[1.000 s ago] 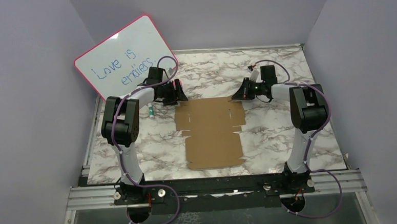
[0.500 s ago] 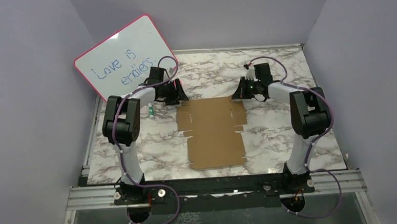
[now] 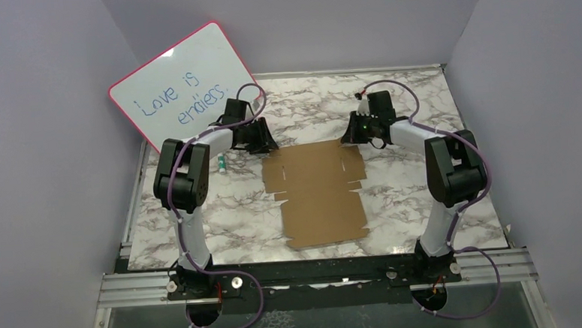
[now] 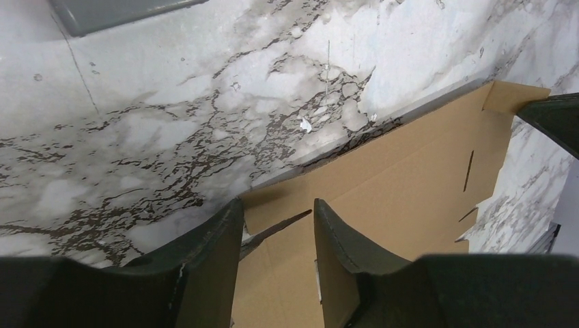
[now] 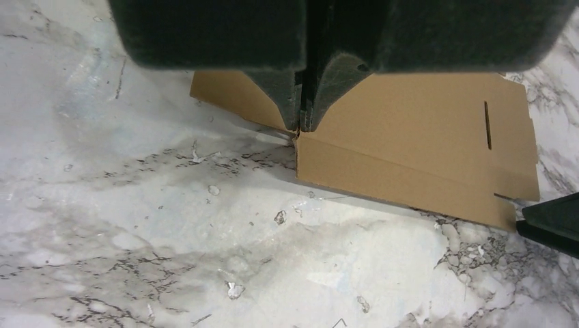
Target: Fold the paper box
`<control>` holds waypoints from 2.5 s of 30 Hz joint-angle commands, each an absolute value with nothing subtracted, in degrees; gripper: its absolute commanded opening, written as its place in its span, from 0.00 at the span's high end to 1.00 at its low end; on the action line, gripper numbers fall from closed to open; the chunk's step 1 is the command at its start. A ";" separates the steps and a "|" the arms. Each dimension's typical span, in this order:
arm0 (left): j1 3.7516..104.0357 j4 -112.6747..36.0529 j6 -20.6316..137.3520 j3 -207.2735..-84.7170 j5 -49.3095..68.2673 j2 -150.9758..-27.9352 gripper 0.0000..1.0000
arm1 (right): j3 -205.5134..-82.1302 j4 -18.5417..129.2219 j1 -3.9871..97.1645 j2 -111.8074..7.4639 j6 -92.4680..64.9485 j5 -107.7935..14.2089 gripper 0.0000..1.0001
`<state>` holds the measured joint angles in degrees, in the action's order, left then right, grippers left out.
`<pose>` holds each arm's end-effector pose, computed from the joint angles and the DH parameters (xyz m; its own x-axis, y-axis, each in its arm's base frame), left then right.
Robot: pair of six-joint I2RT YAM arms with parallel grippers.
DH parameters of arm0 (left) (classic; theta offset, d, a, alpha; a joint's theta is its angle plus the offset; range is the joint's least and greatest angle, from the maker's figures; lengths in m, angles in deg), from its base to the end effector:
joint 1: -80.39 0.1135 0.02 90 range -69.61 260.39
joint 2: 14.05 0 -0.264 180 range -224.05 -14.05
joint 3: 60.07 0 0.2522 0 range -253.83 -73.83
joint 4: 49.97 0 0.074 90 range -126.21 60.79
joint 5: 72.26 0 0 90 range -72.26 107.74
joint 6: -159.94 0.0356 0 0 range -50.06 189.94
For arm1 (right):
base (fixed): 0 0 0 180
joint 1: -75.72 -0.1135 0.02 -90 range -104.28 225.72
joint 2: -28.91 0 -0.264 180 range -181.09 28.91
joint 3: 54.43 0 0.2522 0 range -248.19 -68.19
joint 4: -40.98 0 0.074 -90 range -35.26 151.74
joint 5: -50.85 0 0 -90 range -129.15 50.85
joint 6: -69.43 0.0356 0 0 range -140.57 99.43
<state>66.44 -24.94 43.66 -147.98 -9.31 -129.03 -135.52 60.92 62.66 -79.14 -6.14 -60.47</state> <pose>0.4047 -0.1172 0.1546 -0.9018 -0.1823 -0.3919 0.0965 0.7988 -0.5937 0.3865 0.1030 0.1719 -0.8016 0.0524 -0.5956 -0.2610 0.8656 0.4274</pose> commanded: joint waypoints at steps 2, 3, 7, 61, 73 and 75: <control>64.74 -24.25 42.62 -147.57 -7.97 -127.29 0.58 | -136.61 61.83 61.26 -76.84 -7.10 -55.02 0.99; 64.53 -24.25 42.53 -147.61 -7.81 -126.93 0.59 | -136.77 62.16 60.86 -76.74 -7.22 -53.94 0.99; 63.84 -24.25 42.60 -147.65 -6.87 -125.71 0.59 | -138.54 64.58 58.41 -77.08 -8.16 -47.96 0.99; 66.33 -26.80 38.74 -140.74 -5.23 -124.15 0.30 | -137.12 50.04 48.21 -85.55 -0.29 -58.36 0.51; 66.39 -28.09 36.50 -139.18 -9.11 -125.61 0.30 | -135.96 49.85 48.21 -86.35 0.06 -57.69 0.51; 66.33 -28.41 36.16 -139.12 -9.85 -125.79 0.30 | -135.87 49.69 48.21 -86.44 0.16 -57.74 0.51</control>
